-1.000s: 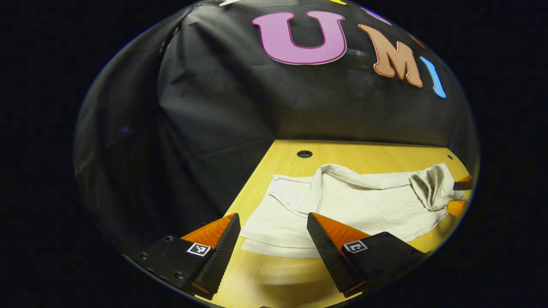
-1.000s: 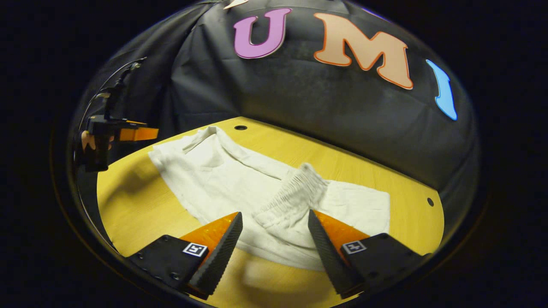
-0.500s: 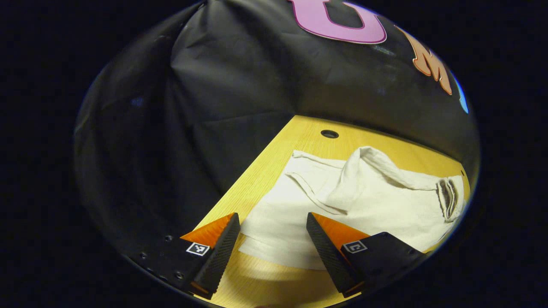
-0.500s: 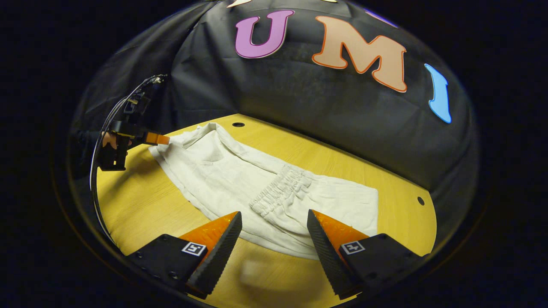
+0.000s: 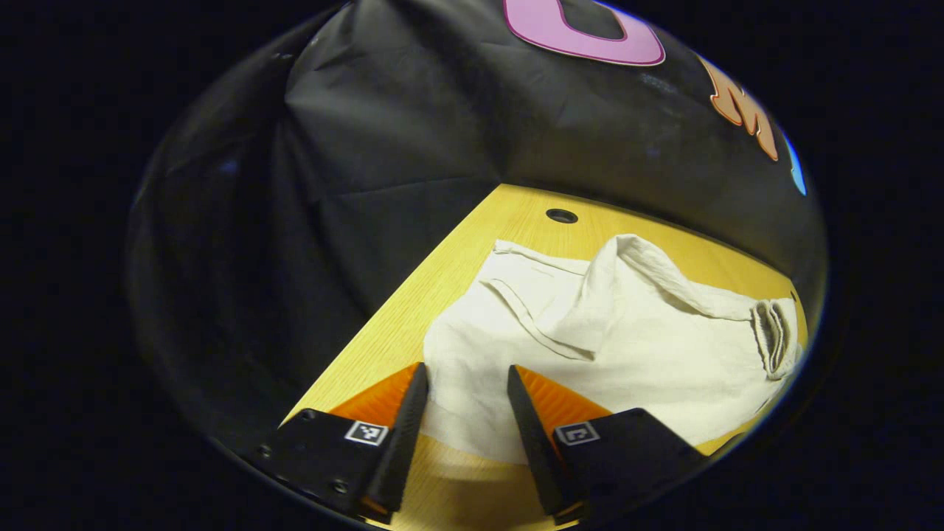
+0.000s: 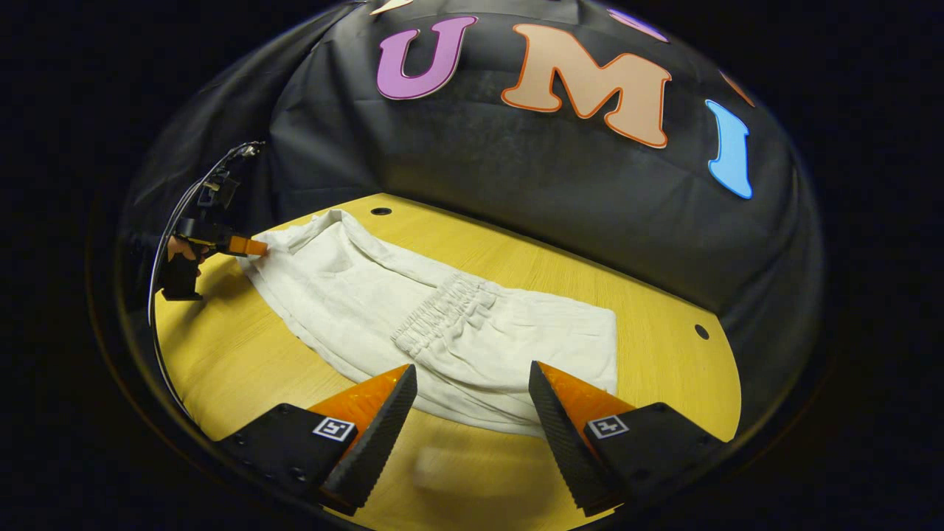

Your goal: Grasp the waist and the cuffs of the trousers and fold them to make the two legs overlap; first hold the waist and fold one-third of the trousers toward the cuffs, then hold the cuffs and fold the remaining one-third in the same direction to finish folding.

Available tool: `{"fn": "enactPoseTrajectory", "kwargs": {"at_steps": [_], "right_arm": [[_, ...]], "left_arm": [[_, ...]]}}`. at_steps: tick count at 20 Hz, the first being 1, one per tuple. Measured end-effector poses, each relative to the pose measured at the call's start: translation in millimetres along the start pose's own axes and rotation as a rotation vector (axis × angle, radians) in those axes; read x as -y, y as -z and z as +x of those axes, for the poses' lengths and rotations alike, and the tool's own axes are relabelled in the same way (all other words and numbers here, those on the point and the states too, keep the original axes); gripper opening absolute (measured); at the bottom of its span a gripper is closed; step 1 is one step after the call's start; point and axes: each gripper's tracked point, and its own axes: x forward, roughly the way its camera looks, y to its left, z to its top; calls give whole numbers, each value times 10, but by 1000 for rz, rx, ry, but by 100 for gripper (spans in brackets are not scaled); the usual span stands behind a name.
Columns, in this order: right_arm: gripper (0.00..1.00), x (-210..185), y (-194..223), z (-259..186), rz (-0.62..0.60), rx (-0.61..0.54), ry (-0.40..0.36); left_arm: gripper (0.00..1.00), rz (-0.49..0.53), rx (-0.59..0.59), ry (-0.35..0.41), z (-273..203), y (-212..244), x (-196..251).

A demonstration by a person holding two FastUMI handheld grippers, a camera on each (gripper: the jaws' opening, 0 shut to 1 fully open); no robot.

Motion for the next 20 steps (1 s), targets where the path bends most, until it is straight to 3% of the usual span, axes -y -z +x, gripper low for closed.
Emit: {"fn": "enactPoseTrajectory", "kwargs": {"at_steps": [1, 3, 4, 7, 12, 20], "right_arm": [[98, 36, 13, -11, 1, 0, 2], [100, 88, 33, -45, 9, 0, 6], [100, 120, 26, -68, 14, 4, 11], [99, 235, -6, -164, 26, 23, 25], [98, 359, 2, -306, 45, 46, 30], [98, 548, 118, -623, 69, 76, 46]], "left_arm": [[46, -2, 1, 42, 24, -23, 91], [4, -27, -25, 42, -46, -24, 91], [0, -57, -30, 51, -76, -37, 137], [0, -85, 85, 100, -218, -443, 367], [0, 28, 171, 195, -566, -878, 987], [0, 101, 263, 324, -1021, -1380, 1912]]}}
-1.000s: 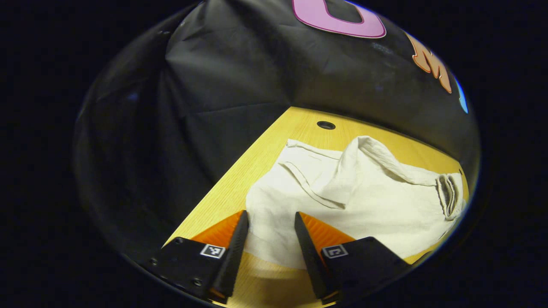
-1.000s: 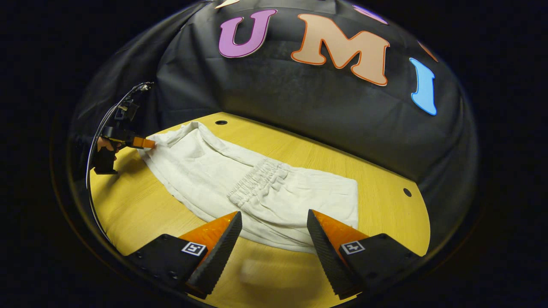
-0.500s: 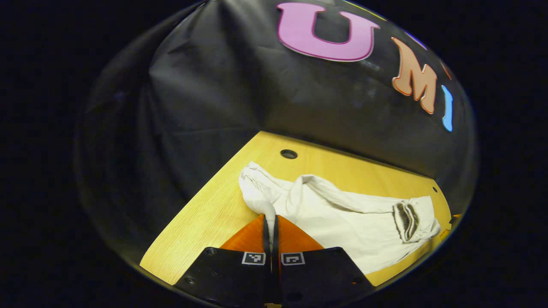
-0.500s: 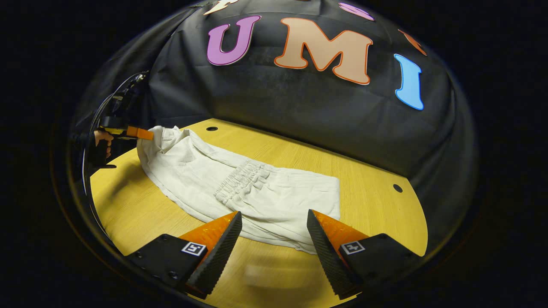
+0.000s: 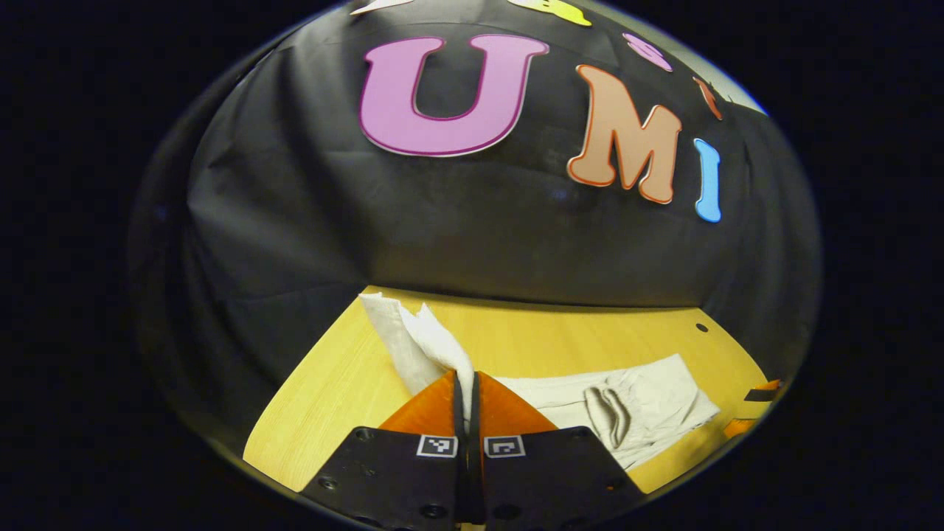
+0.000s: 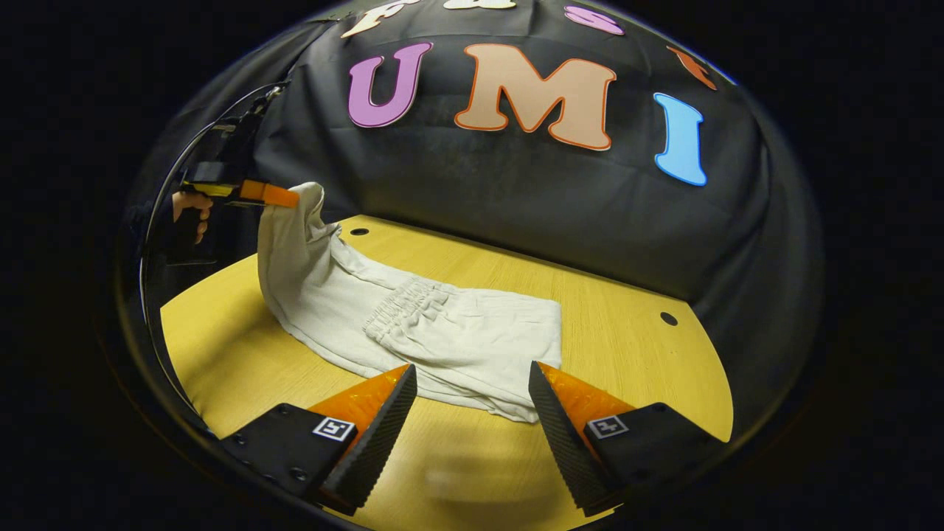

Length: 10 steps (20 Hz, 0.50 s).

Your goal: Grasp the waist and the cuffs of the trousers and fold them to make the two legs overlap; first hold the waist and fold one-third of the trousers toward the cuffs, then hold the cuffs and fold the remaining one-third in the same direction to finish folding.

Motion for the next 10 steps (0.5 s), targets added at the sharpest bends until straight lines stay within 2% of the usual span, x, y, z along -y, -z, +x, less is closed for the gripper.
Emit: {"fn": "enactPoseTrajectory", "kwargs": {"at_steps": [10], "right_arm": [[98, 365, 225, -384, 46, 8, 34]], "left_arm": [[0, 46, 17, 156, 71, -224, 1237]]}}
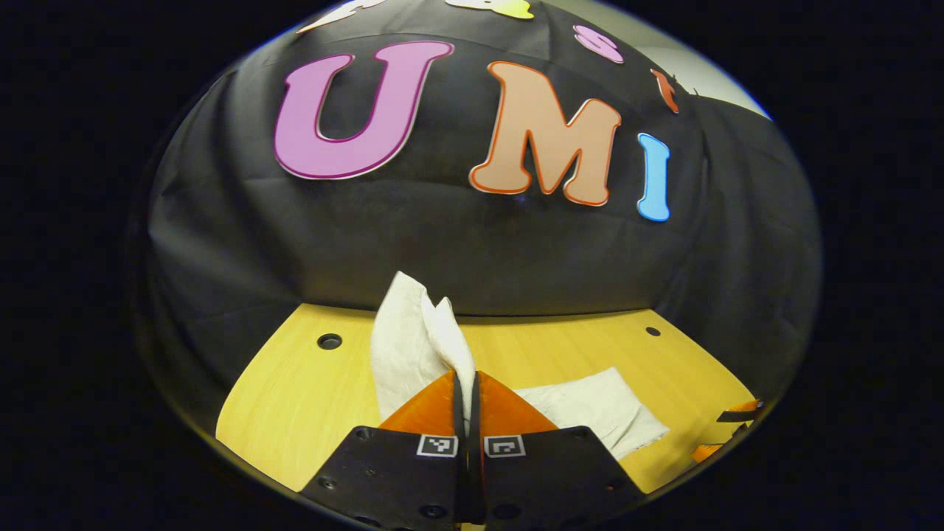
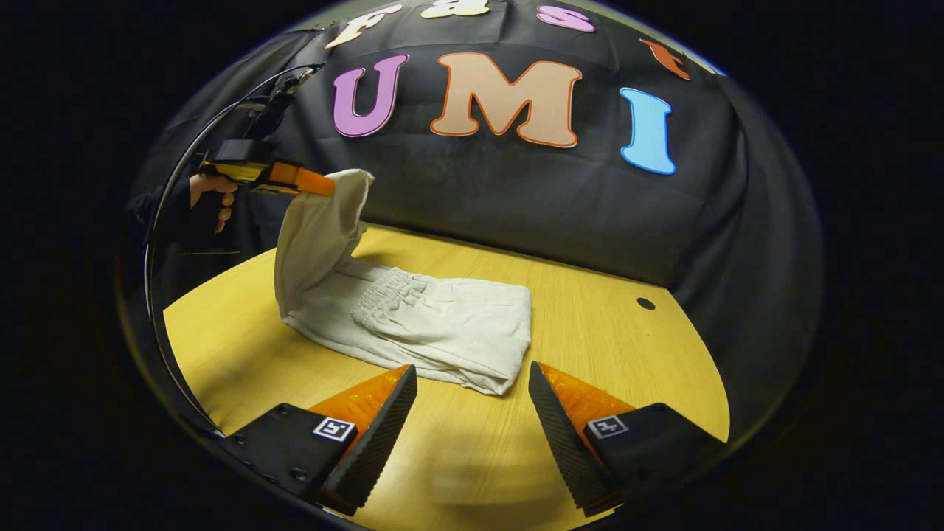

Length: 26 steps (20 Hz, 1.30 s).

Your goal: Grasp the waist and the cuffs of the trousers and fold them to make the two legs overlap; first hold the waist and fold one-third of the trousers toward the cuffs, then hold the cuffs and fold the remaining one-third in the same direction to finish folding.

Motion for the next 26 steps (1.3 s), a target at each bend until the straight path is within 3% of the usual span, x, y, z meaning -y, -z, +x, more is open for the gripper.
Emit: {"fn": "enactPoseTrajectory", "kwargs": {"at_steps": [10, 16, 19, 23, 25, 26], "right_arm": [[98, 593, 247, -242, 57, -18, 69], [98, 935, 375, -363, 91, -28, 110], [98, 1068, 366, -388, 105, -25, 122], [99, 1214, 351, -388, 117, -16, 122], [98, 1245, 276, -393, 109, 2, 115], [98, 1249, 238, -381, 109, 15, 106]], "left_arm": [[0, 74, -39, 175, 476, 83, 1408], [0, 145, -107, 281, 626, 565, 2133], [0, 187, -197, 280, 587, 1059, 2245], [0, 276, -259, 221, 561, 1508, 2213], [4, 288, -239, 215, 507, 1562, 2252], [15, 274, -238, 222, 457, 1563, 2287]]}}
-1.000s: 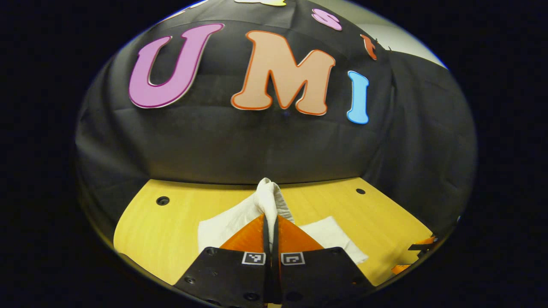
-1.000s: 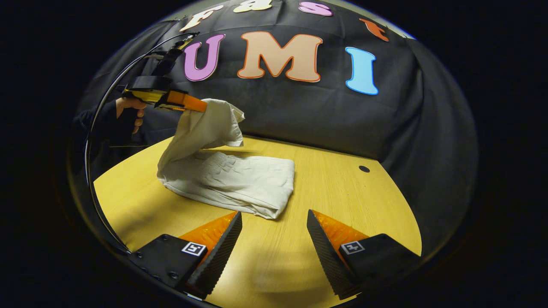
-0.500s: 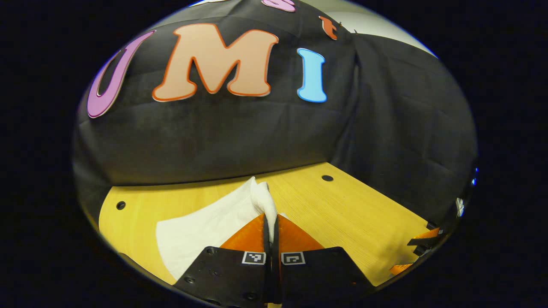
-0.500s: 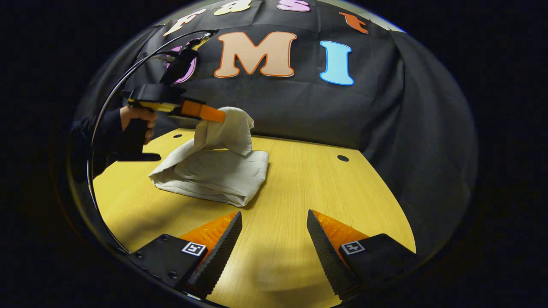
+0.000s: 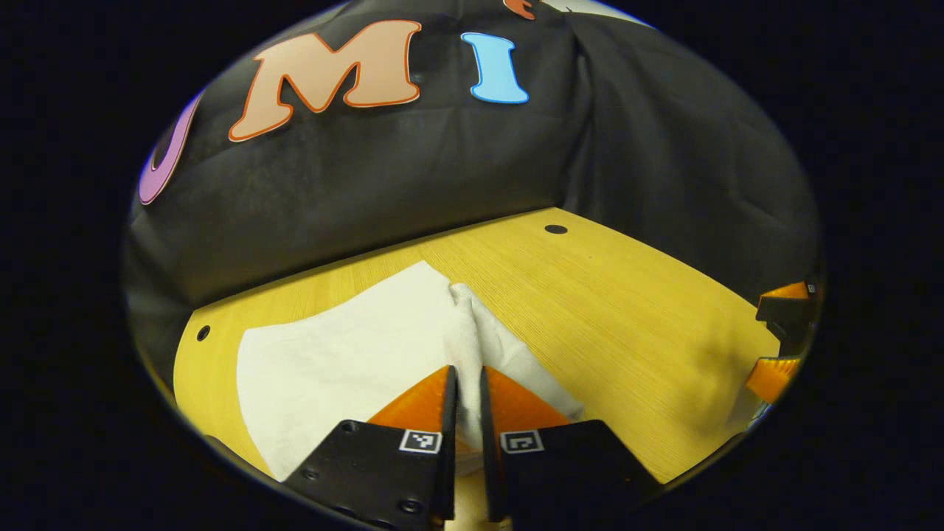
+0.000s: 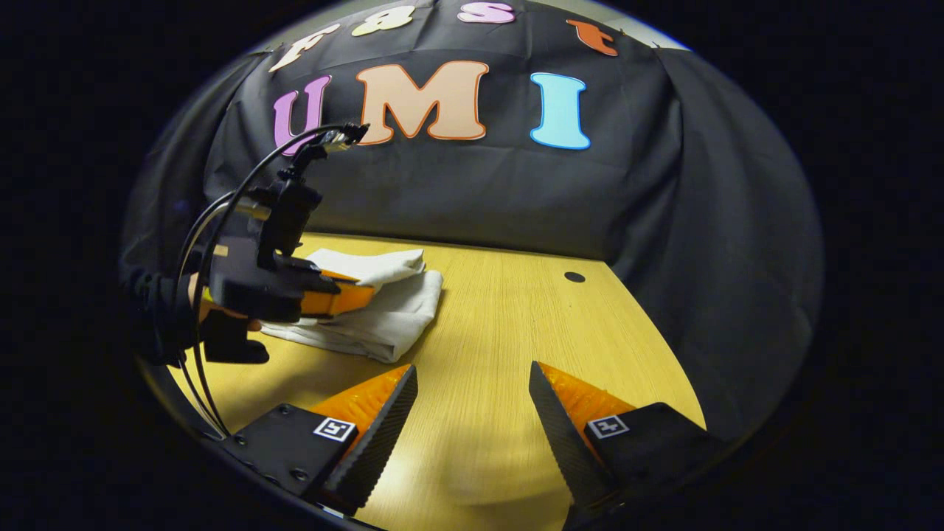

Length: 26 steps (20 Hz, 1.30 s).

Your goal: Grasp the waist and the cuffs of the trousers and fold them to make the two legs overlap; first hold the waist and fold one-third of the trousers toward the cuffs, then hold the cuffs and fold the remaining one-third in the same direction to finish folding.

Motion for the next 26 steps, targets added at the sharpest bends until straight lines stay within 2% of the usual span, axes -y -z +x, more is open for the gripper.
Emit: {"fn": "enactPoseTrajectory", "kwargs": {"at_steps": [1, 4, 8, 9, 10, 16, 20, 26], "right_arm": [[98, -12, -61, 11, 1, 14, -10], [98, -44, -275, 65, -11, 57, -35], [98, -165, -650, 135, 12, 120, -68], [98, -217, -747, 148, 25, 139, -75], [98, -271, -850, 165, 35, 158, -81], [98, -621, -1468, 128, 68, 276, -90], [98, -748, -1891, 4, 67, 385, -57], [98, -880, -2097, -115, 105, 447, -13]], "left_arm": [[25, -17, 11, 1, -67, -11, 13], [98, -42, 66, -53, -279, -174, -140], [97, -44, 138, -174, -760, -394, -619], [94, -47, 159, -207, -926, -439, -772], [97, -47, 175, -243, -1074, -480, -904], [96, -55, 288, -413, -1942, -766, -1600], [96, -57, 360, -490, -2360, -916, -2022], [96, -46, 438, -554, -2841, -1017, -2386]]}}
